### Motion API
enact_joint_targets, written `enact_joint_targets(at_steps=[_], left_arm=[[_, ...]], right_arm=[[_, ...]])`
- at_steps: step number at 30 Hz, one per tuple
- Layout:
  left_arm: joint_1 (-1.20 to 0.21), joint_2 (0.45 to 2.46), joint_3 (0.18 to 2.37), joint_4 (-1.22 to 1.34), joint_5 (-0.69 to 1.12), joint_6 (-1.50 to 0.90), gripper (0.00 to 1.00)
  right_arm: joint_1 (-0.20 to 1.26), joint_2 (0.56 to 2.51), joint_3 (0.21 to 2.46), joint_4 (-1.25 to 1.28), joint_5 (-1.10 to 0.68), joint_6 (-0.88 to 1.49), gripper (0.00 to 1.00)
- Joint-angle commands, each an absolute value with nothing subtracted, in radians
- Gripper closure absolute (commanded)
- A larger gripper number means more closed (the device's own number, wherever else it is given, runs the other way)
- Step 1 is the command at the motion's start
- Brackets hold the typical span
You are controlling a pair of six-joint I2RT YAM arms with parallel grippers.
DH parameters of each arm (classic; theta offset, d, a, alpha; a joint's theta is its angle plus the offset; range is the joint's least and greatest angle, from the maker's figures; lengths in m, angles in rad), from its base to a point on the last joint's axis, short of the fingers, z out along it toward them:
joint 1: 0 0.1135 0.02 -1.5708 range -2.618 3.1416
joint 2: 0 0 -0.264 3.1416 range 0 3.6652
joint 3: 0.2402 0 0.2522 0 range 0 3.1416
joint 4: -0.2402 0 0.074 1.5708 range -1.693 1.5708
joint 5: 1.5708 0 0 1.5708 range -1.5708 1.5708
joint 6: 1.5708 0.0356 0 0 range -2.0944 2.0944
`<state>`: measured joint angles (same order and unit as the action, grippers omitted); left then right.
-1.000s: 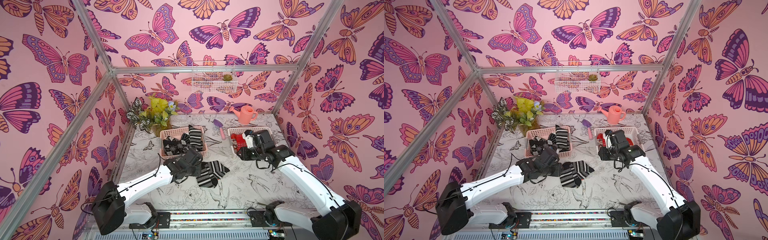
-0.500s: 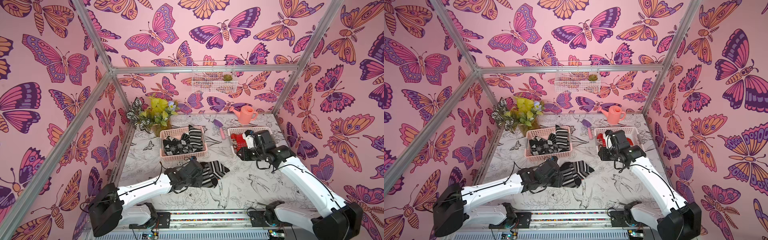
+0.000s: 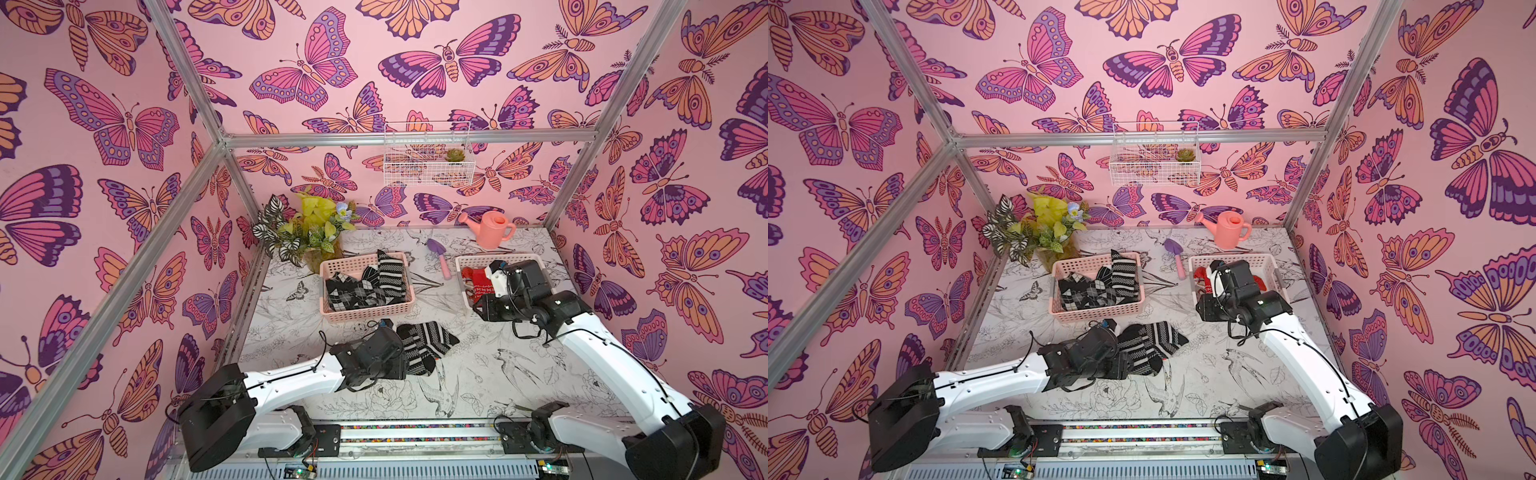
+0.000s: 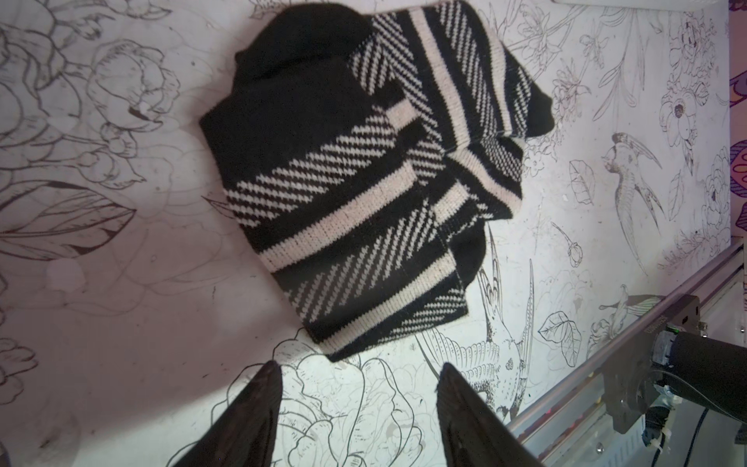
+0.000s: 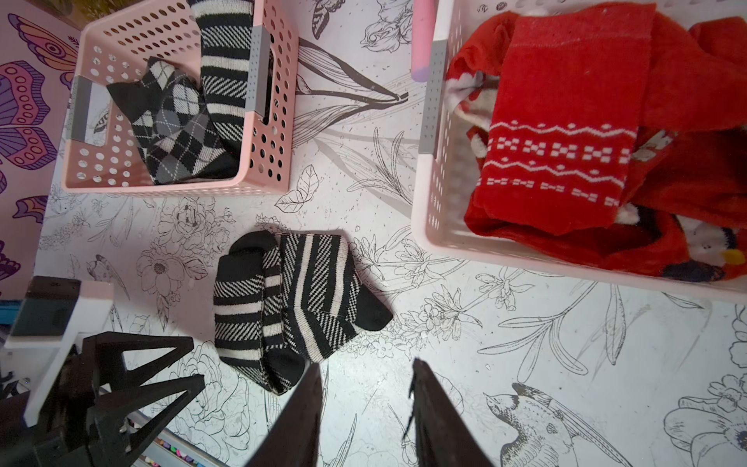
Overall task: Sort the socks into the basket by color
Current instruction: Pick up the sock at the center of the board.
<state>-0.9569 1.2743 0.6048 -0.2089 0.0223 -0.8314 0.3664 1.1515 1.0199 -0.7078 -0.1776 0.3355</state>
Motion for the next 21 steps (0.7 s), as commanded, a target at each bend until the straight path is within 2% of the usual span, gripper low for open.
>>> enact_joint_targets(at_steps=[1,21], left_arm=[[-0.963,1.313,0.583,-0.173,0.039,-0.849,0.37],[-0.963,1.403,0.563,-0.085,0.058,-0.899,0.44]], right_arm=[[0.359,1.145,1.02,-0.728,-0.187,0.337,0.61],[0.359,1.146,1.022,-0.726,-0.19,0.333,0.61]])
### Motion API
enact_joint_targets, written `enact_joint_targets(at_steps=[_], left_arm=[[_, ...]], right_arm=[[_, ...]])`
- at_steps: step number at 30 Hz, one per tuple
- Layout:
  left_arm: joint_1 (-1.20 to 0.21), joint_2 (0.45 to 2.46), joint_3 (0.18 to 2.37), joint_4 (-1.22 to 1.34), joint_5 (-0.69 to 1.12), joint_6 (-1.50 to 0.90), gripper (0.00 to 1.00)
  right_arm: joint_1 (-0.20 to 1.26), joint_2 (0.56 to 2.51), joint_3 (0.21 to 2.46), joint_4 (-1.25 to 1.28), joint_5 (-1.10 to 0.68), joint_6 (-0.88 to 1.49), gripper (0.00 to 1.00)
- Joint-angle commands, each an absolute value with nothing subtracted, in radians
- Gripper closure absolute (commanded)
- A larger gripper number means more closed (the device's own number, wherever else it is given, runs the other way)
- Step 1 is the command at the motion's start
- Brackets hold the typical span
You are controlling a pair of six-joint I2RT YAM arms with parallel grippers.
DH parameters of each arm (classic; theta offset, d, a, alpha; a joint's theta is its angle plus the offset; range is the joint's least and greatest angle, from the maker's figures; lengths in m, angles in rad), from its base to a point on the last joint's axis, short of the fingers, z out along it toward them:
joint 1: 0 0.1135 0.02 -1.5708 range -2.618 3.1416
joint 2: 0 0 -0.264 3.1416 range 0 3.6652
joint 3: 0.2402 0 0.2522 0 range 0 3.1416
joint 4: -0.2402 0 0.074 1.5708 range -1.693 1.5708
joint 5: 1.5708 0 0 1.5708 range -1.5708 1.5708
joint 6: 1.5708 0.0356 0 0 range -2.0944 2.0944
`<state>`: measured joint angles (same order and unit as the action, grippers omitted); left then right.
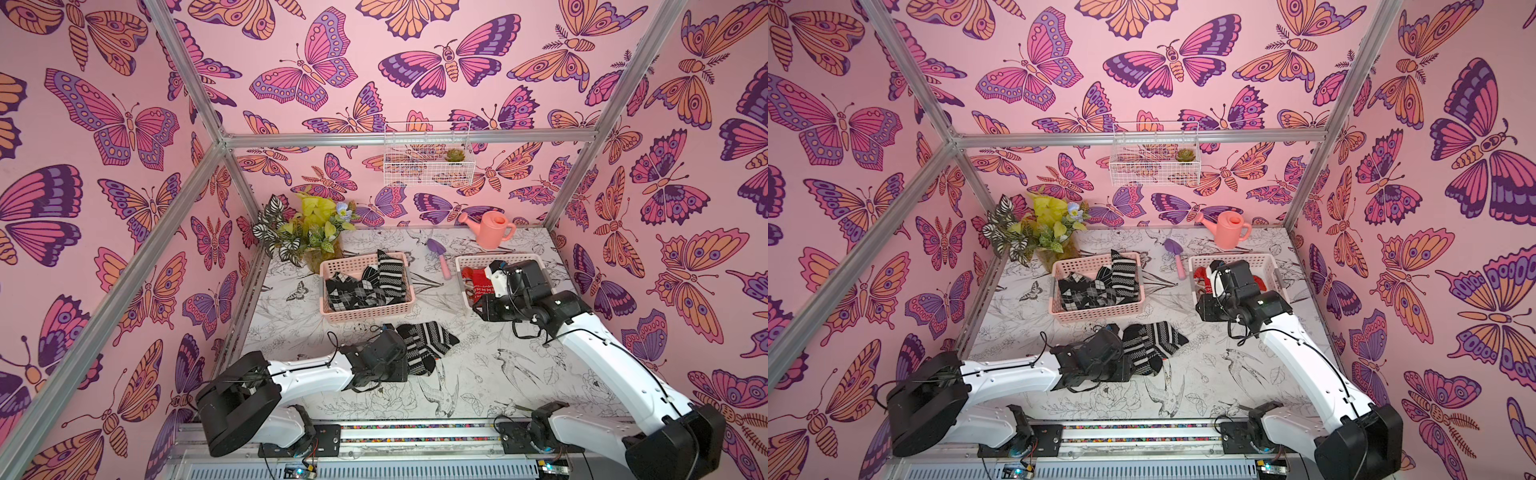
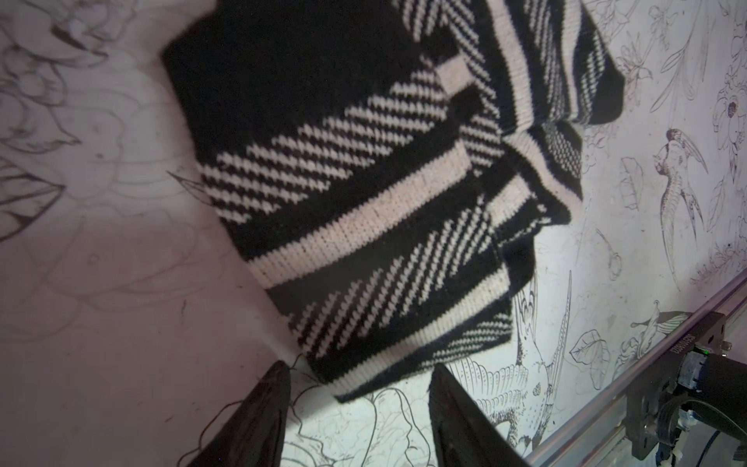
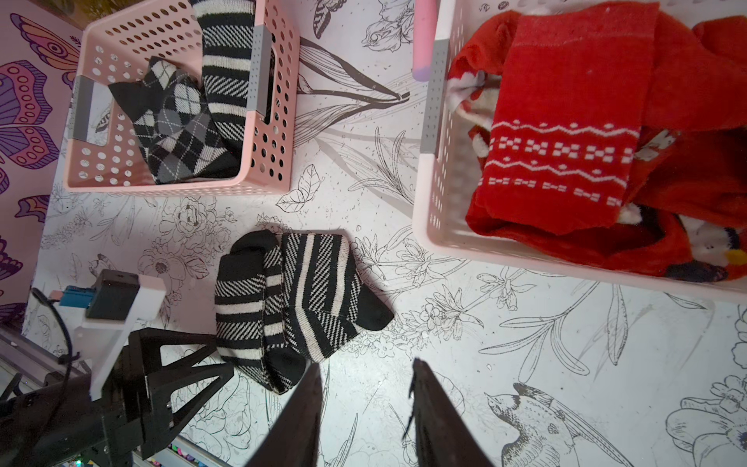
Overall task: Sort the socks into the basket by color
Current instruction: Pick up the sock at the center of the board.
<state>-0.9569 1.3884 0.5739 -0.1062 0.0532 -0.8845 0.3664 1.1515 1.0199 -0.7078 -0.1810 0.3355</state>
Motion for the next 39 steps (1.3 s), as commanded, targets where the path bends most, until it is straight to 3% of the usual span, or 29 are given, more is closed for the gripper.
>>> enact_joint_targets(at_steps=[1,8,19,39], left_arm=[[-0.962,1.409,0.564,-0.079,0.058,-0.899,0.45],[-0.963,1.45,0.574,-0.047,0.063,-0.905,0.52],[-0.963,1.438,0.588,-0.051,0.041,-0.901,0.82],[-0.963,1.36,0.776,-0.252,0.029,-0.808,0.85]], right_arm=[[0.36,1.145,1.022,-0.728,-0.19,0.333,0.61],[0.36,1.145,1.022,-0.729,-0.19,0.328,0.61],[0.36,1.143,1.018,-0.724,-0.193,0.327,0.61],[0.359,1.143,1.011,-0.711,-0.205,0.322,0.61]])
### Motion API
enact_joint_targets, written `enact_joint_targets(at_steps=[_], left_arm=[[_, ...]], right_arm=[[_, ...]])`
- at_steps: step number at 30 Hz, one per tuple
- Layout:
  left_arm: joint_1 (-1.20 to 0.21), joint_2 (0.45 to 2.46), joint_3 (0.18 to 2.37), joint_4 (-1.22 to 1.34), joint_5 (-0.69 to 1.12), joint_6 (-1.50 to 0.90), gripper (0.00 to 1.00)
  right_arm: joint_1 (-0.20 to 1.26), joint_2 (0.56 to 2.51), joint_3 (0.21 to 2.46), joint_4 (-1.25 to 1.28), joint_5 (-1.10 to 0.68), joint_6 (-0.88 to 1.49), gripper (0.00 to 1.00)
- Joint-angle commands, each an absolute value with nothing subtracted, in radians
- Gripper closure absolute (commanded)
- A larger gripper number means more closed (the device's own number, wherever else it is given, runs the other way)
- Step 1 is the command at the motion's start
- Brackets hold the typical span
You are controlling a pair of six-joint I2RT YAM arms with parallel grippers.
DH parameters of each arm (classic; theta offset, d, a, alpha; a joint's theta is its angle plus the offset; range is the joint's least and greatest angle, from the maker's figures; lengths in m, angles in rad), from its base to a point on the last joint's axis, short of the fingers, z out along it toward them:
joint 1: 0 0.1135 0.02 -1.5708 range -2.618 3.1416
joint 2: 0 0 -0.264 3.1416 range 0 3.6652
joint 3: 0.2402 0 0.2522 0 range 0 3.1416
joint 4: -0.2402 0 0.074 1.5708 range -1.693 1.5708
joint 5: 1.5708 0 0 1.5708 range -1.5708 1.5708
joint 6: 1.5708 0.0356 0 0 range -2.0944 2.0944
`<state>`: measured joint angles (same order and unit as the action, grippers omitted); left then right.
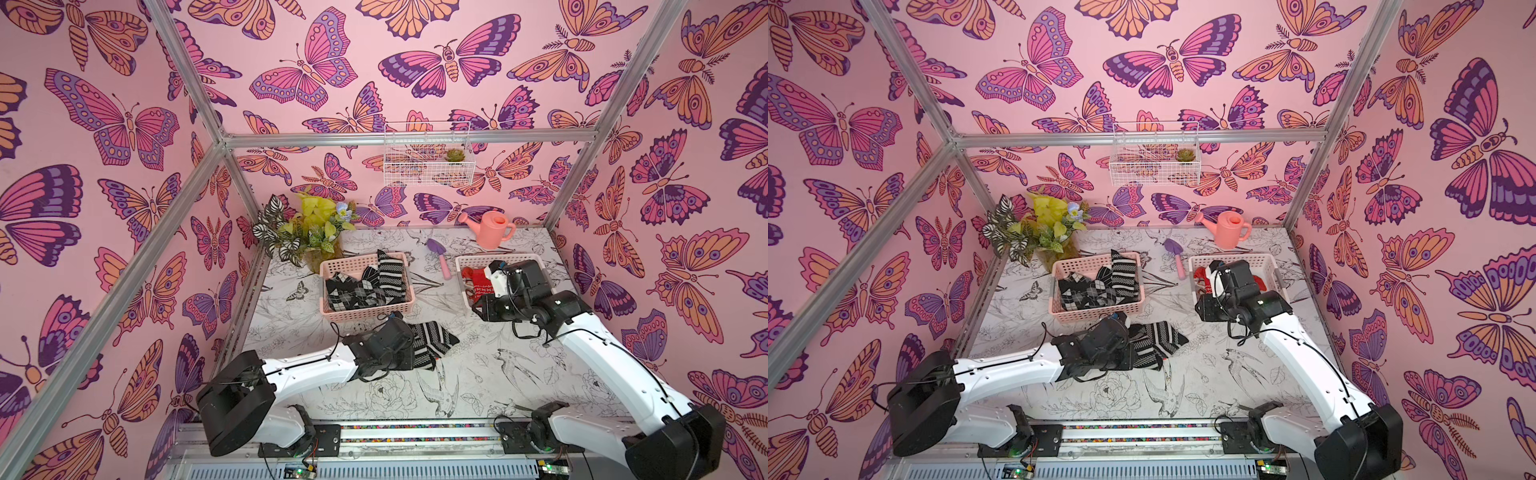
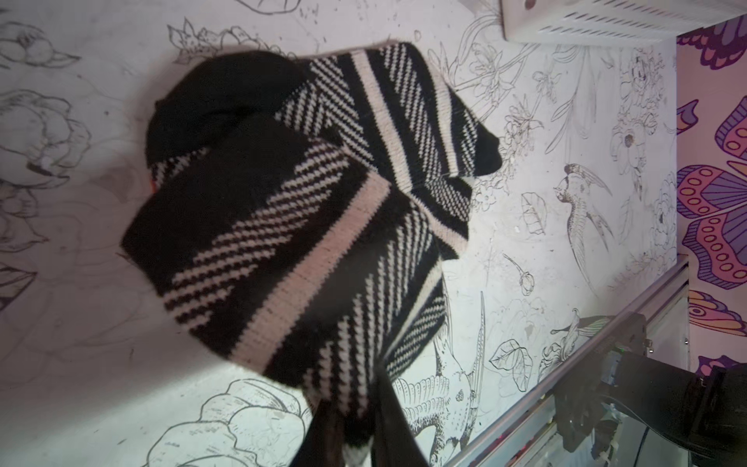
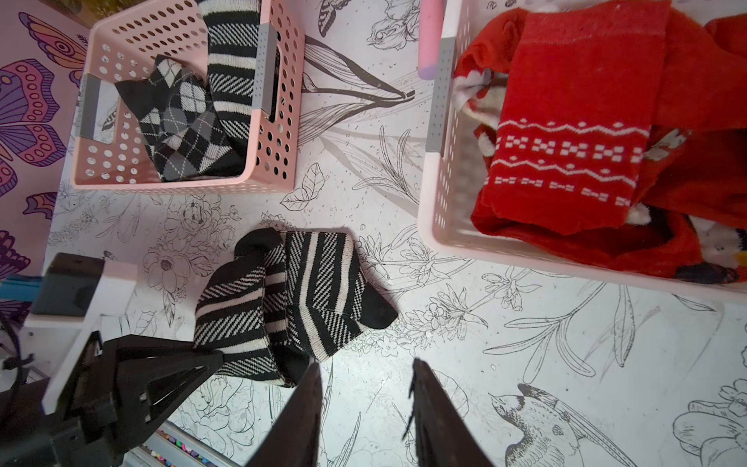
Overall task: Sort the socks into the basket by color
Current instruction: Pick up the sock at the center of the board.
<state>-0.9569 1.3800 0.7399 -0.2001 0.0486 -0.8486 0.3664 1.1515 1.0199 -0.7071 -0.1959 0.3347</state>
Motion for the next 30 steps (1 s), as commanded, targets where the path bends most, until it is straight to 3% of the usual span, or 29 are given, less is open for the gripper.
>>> enact_joint_targets(at_steps=[1,30], left_arm=[[-0.963,1.361,0.788,-0.26,0.03,-0.803,0.85],[-0.82,1.392,1.079,-0.321,0.135,-0.679,0.86]], right_arm=[[0.36,1.142,1.011,-0.711,-0.205,0.322,0.61],[0.355,1.144,1.004,-0.71,-0.189,0.309,0.61]])
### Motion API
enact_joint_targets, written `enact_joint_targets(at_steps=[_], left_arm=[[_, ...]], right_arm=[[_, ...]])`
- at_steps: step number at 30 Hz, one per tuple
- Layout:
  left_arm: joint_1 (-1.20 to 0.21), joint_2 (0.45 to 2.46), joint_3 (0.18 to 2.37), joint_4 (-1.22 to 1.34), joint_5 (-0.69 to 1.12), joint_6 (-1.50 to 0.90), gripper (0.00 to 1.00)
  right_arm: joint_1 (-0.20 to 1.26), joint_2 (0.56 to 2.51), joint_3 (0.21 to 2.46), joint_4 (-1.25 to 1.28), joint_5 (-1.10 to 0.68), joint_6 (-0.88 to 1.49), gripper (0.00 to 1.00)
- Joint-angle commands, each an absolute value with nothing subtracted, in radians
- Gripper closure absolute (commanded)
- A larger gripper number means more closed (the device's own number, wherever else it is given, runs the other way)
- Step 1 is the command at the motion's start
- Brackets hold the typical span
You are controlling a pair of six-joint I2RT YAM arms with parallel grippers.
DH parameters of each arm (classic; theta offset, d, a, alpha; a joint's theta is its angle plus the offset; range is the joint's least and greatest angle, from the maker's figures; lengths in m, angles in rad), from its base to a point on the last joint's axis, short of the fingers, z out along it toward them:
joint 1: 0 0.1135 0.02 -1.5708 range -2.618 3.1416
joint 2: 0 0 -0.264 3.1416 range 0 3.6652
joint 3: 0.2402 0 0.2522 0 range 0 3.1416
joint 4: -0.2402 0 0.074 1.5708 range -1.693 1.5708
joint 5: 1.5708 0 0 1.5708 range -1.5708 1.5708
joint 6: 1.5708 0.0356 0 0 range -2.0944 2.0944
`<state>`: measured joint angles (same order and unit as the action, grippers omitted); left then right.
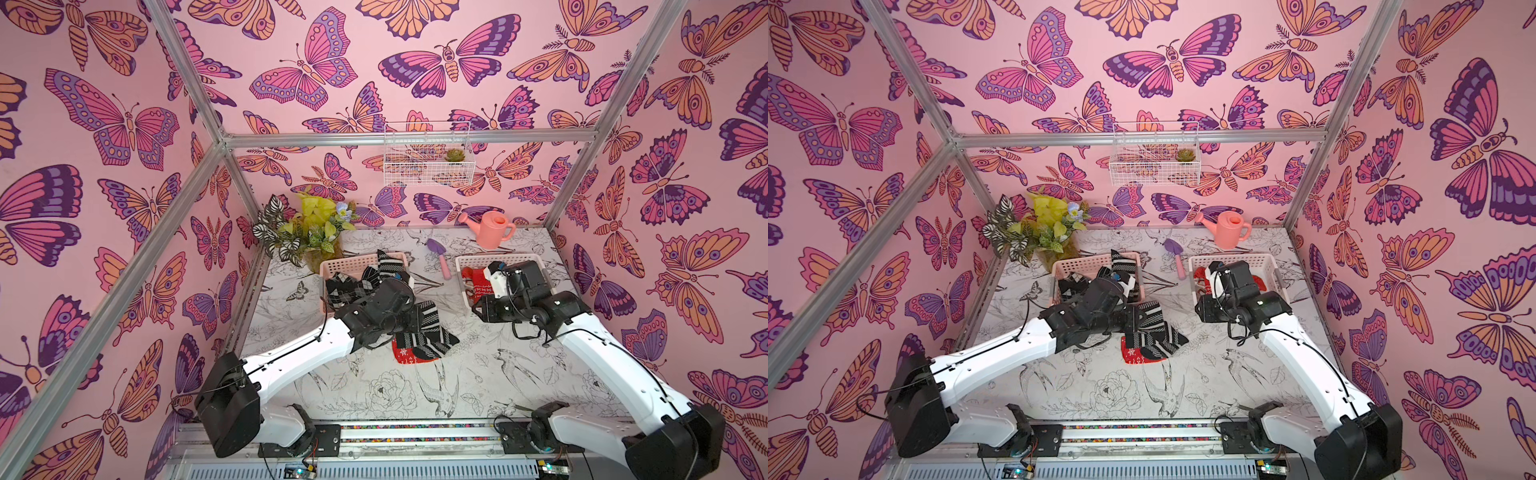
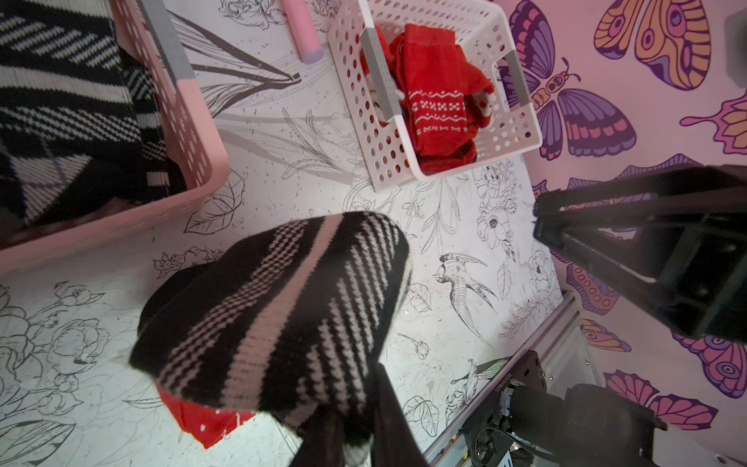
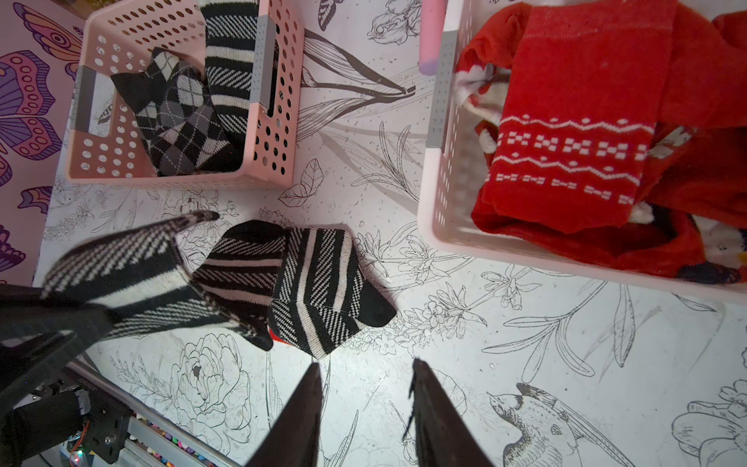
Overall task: Sort the socks into the basket by color
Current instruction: Pick up the sock at the center of the board, then place the sock in the bin.
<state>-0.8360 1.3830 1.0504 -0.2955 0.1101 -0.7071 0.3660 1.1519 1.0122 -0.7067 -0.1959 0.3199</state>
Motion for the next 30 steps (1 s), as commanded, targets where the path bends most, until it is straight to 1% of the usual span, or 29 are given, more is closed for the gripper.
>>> enact_joint_targets(at_steps=[1,15,30], left_arm=[[-0.813,1.392,1.087,-0.322,0.141,-0.675,0.86],[-0.707,1.381,1.186,-0.359,0.194,-0.637,0.86],[-0.53,1.368,1.343,-0.467,0.212,-0.509,0.85]], right_arm=[[0.355,1.145,1.005,-0.709,-0.188,0.31,0.61],[0.351,1.155,1.017,-0.71,-0.189,0.305,0.61],[0.351,1.166,1.023,-0.711,-0.19,0.311,0.61]])
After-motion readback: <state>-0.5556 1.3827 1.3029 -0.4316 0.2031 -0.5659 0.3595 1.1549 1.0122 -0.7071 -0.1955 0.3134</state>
